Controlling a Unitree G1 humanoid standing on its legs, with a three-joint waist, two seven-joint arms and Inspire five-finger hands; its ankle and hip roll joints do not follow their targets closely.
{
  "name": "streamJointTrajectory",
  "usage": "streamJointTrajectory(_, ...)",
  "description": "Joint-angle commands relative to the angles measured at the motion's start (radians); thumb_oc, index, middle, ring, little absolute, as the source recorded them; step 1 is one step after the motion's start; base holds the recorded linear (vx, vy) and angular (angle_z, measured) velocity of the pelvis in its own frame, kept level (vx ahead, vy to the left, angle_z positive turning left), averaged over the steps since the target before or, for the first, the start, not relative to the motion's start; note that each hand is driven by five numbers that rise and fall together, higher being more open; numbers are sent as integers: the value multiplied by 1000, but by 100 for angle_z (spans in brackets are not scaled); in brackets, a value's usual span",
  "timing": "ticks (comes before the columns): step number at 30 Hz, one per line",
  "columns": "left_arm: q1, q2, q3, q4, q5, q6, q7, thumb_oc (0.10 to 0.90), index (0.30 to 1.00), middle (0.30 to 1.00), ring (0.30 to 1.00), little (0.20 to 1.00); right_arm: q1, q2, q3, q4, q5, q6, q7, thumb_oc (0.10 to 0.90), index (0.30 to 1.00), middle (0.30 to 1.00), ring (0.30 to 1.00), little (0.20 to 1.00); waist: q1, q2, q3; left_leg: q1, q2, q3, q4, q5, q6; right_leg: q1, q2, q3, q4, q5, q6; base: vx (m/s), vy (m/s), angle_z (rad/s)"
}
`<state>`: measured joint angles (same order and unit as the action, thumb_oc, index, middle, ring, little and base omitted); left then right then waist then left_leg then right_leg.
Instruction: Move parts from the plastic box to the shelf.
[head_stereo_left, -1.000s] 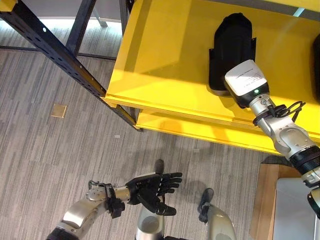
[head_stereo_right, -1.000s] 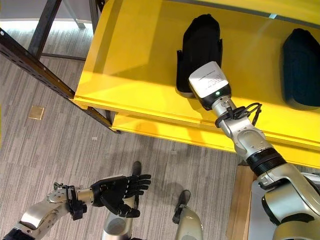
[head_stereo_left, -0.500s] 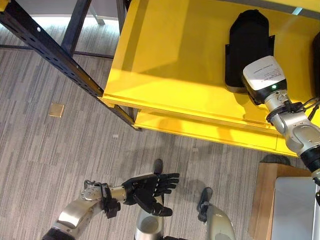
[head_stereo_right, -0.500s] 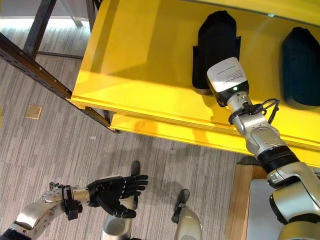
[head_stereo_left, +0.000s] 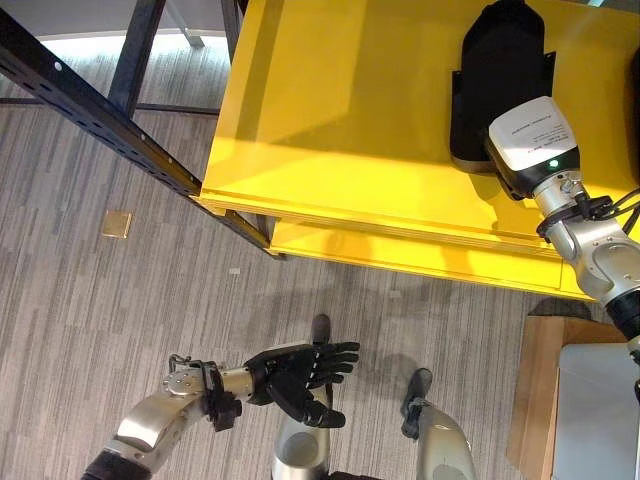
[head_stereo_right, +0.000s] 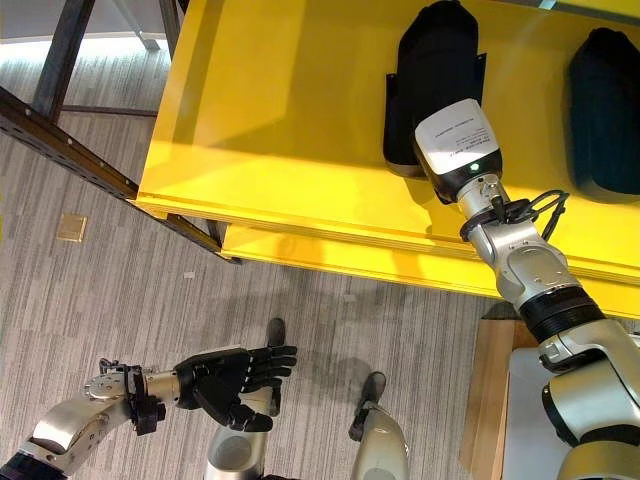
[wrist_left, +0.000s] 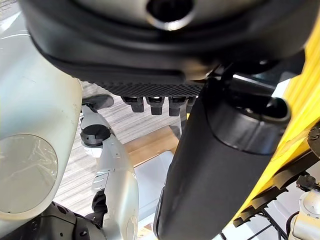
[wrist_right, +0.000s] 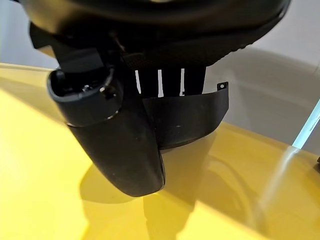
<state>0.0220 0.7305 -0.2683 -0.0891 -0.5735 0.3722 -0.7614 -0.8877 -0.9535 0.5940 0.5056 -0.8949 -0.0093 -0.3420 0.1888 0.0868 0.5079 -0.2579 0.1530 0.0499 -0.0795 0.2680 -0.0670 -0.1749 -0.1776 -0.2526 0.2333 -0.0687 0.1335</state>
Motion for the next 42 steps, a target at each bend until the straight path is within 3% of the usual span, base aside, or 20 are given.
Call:
streamJointTrajectory(1,19,-14,-10,-86,-42,-19,-70,900,1000,1000,1000,1000,-187,-89,19,-61,-66,-12,-81,400,300,300,300,300,4,-2,-29,42,27,-9,64,-132,-24,-25,24,-6,53,-61,-46,0,0,0)
streamJointTrajectory(11,19,-16,-28,-72,-39,-39,-80,900,1000,1000,1000,1000,-234,-84,54,-77,-76,20,-65,400,300,300,300,300,7,8,-30,39,22,-9,67,-134,-23,-33,18,-9,62,-63,-47,0,0,0)
streamJointTrajectory(18,23,-19,-31,-76,-47,-35,-86,900,1000,1000,1000,1000,-213,-83,45,-54,-56,77,-50,400,300,300,300,300,5,10,-30,37,22,-8,72,-137,-22,-36,14,-8,67,-63,-46,0,0,0)
streamJointTrajectory(19,21,-18,-33,-77,-50,-35,-86,900,1000,1000,1000,1000,-218,-80,46,-34,-53,91,-52,427,338,338,338,338,6,11,-29,37,21,-8,72,-138,-22,-36,14,-8,67,-63,-46,0,0,0)
streamJointTrajectory(20,21,-18,-33,-78,-50,-35,-85,900,1000,1000,1000,1000,-218,-79,45,-29,-43,91,-56,520,467,467,467,467,6,11,-29,37,21,-8,73,-138,-22,-37,14,-8,68,-64,-46,0,0,0)
streamJointTrajectory(21,20,-17,-34,-79,-51,-34,-83,900,1000,1000,1000,1000,-220,-75,43,-17,-43,85,-64,629,621,621,621,621,5,12,-28,37,22,-7,74,-139,-22,-38,13,-8,69,-64,-46,0,0,0)
streamJointTrajectory(23,20,-23,-36,-81,-48,-32,-83,900,1000,1000,1000,1000,-214,-69,36,-10,-43,93,-74,900,1000,1000,1000,1000,4,13,-29,37,23,-7,75,-140,-22,-40,11,-7,72,-64,-45,0,0,0)
streamJointTrajectory(28,20,-34,-28,-77,-67,-25,-64,900,1000,1000,1000,1000,-192,-62,19,-16,-17,83,-42,900,1000,1000,1000,1000,-3,14,-27,39,23,-4,80,-144,-20,-41,10,1,73,-65,-45,4,7,0)
streamJointTrajectory(30,18,-39,-26,-78,-105,-18,-93,900,1000,1000,1000,1000,-171,-57,10,-42,-34,102,27,900,1000,1000,1000,1000,-9,13,-25,40,22,-2,81,-145,-19,-42,8,6,73,-64,-44,17,40,-2)
streamJointTrajectory(32,25,-52,-19,-101,-198,27,-130,900,1000,1000,1000,1000,-137,-64,2,-66,-16,117,27,900,1000,1000,1000,1000,-17,12,-23,39,25,3,83,-147,-18,-46,7,11,75,-63,-44,9,30,-7)
streamJointTrajectory(37,34,-64,-18,-123,-209,39,-86,900,1000,1000,1000,1000,-73,-61,-43,-108,-23,165,53,900,1000,1000,1000,1000,-29,7,-21,45,27,7,85,-151,-18,-42,7,19,73,-61,-42,0,0,0)
streamJointTrajectory(42,37,-80,-21,-113,-225,51,-94,900,1000,1000,1000,1000,-34,-42,-73,-104,-115,160,-25,900,1000,1000,1000,1000,-34,1,-21,51,30,11,86,-154,-16,-34,11,22,66,-61,-44,0,0,0)
